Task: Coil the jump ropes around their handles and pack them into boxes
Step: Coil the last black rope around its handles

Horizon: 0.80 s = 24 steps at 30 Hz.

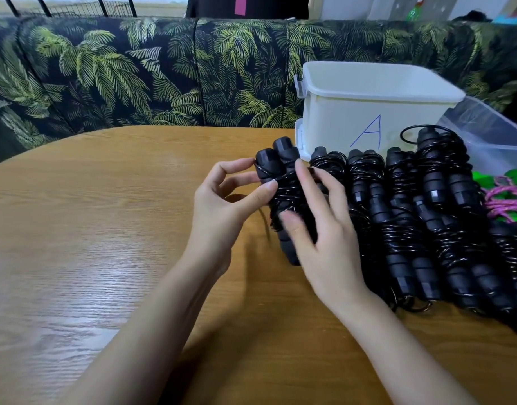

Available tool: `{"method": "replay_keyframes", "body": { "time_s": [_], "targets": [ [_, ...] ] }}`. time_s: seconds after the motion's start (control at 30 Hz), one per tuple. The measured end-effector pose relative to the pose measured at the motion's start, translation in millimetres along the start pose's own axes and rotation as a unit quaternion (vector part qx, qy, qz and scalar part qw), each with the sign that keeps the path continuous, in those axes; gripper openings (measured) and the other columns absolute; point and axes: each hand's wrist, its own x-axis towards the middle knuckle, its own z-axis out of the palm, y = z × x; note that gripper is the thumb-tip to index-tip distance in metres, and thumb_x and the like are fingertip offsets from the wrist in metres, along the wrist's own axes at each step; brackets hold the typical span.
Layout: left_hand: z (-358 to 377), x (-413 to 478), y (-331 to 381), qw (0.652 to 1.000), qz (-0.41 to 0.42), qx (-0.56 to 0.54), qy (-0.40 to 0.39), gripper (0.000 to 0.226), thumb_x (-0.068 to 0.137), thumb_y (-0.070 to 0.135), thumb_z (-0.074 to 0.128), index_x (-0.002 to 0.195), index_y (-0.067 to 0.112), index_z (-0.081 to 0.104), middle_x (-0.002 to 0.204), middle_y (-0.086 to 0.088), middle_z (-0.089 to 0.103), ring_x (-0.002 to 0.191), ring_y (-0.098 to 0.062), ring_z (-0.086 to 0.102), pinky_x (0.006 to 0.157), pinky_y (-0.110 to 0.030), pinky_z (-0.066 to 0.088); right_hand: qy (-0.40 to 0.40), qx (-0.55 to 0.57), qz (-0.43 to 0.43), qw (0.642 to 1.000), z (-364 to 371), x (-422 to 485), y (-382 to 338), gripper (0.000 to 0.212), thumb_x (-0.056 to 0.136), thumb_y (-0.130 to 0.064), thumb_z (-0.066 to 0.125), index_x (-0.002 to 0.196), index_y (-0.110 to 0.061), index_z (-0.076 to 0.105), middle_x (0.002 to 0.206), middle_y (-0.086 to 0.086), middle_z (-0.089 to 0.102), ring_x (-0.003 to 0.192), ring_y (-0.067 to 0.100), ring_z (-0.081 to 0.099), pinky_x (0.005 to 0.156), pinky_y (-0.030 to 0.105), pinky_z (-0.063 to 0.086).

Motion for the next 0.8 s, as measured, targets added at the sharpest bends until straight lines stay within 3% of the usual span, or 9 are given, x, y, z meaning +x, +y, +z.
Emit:
{"method": "replay_keyframes", "body": {
  "time_s": [0.1,0.17,0.23,0.3,0.37,0.43,0.53,0.67,0.8],
  "targets": [
    [5.4,-4.3,-0.9,1.0,0.016,0.008,0.002,0.043,0.068,0.018,0.084,0.106,0.018,0.064,0.097,0.0,0.075,0.081,-0.023,0.066,0.081,-0.04,0.055,-0.046,-0.127,0.046,0.99,2.3,-3.4,-7.3,0.102,0.071,-0.07,0.06,0.153,-0.041,0.007,0.16,-0.003,0.02,0.141,0.02,0.038,0.085,0.037,0.05],
    [7.6,-6.2,-0.7,1.0,0.025,0.018,-0.002,0.042,0.067,0.019,0.084,0.104,0.019,0.065,0.098,-0.001,0.075,0.08,-0.031,0.067,0.081,-0.044,0.055,-0.016,-0.189,0.033,0.981,3.6,-2.8,-8.1,0.107,0.068,-0.061,0.071,0.152,-0.034,0.01,0.159,0.002,0.027,0.136,0.026,0.045,0.076,0.04,0.055],
    [8.7,-7.1,-0.2,0.999,0.033,0.024,-0.014,0.043,0.067,0.02,0.085,0.105,0.02,0.065,0.101,-0.003,0.075,0.085,-0.042,0.067,0.083,-0.05,0.055,0.01,-0.203,0.013,0.979,3.7,-2.3,-4.5,0.1,0.073,-0.05,0.075,0.15,-0.029,0.015,0.156,0.007,0.034,0.133,0.028,0.05,0.073,0.04,0.057],
    [7.9,-6.5,-0.2,0.998,0.038,0.03,-0.026,0.045,0.068,0.021,0.087,0.107,0.021,0.065,0.103,-0.003,0.074,0.084,-0.041,0.068,0.081,-0.049,0.056,0.005,-0.171,0.022,0.985,3.5,-2.7,-0.3,0.092,0.077,-0.047,0.07,0.15,-0.026,0.017,0.157,0.007,0.034,0.136,0.026,0.047,0.078,0.041,0.056],
    [5.8,-5.1,-0.7,0.998,0.043,0.033,-0.042,0.042,0.071,0.022,0.085,0.109,0.021,0.066,0.102,-0.002,0.074,0.078,-0.029,0.068,0.079,-0.045,0.056,-0.004,-0.12,0.042,0.992,3.0,-3.4,2.9,0.089,0.079,-0.046,0.068,0.152,-0.022,0.023,0.158,0.003,0.032,0.14,0.021,0.042,0.088,0.035,0.051],
    [3.2,-2.8,-1.5,0.996,0.047,0.026,-0.066,0.037,0.076,0.018,0.079,0.111,0.022,0.066,0.101,0.0,0.073,0.08,-0.024,0.066,0.078,-0.039,0.056,-0.006,-0.053,0.058,0.997,1.2,-2.4,3.6,0.086,0.08,-0.04,0.074,0.151,-0.02,0.03,0.155,0.0,0.039,0.137,0.014,0.043,0.095,0.022,0.043],
    [1.1,-0.6,-2.1,0.993,0.057,0.017,-0.098,0.034,0.083,0.014,0.071,0.115,0.023,0.066,0.099,0.003,0.072,0.086,-0.022,0.065,0.082,-0.032,0.055,0.008,0.06,0.095,0.994,-2.2,-1.4,1.2,0.083,0.076,-0.027,0.082,0.146,-0.023,0.038,0.139,-0.004,0.056,0.119,0.002,0.055,0.091,0.004,0.038],
    [-0.9,1.8,-4.2,0.996,0.028,-0.017,-0.084,0.039,0.081,0.018,0.075,0.117,0.026,0.063,0.099,0.005,0.069,0.09,-0.019,0.065,0.08,-0.024,0.052,0.01,0.147,0.108,0.983,-4.6,-1.1,-4.1,0.078,0.076,-0.023,0.082,0.143,-0.024,0.042,0.132,-0.013,0.059,0.122,0.001,0.055,0.102,0.017,0.041],
    [-3.1,3.8,-7.3,0.996,-0.007,-0.032,-0.084,0.045,0.079,0.022,0.076,0.121,0.024,0.061,0.106,-0.002,0.067,0.089,-0.016,0.066,0.081,-0.023,0.052,0.007,0.226,0.112,0.968,-9.0,1.0,-10.0,0.072,0.076,-0.024,0.077,0.14,-0.022,0.043,0.127,-0.019,0.062,0.122,0.001,0.056,0.106,0.026,0.043]
  ]
}}
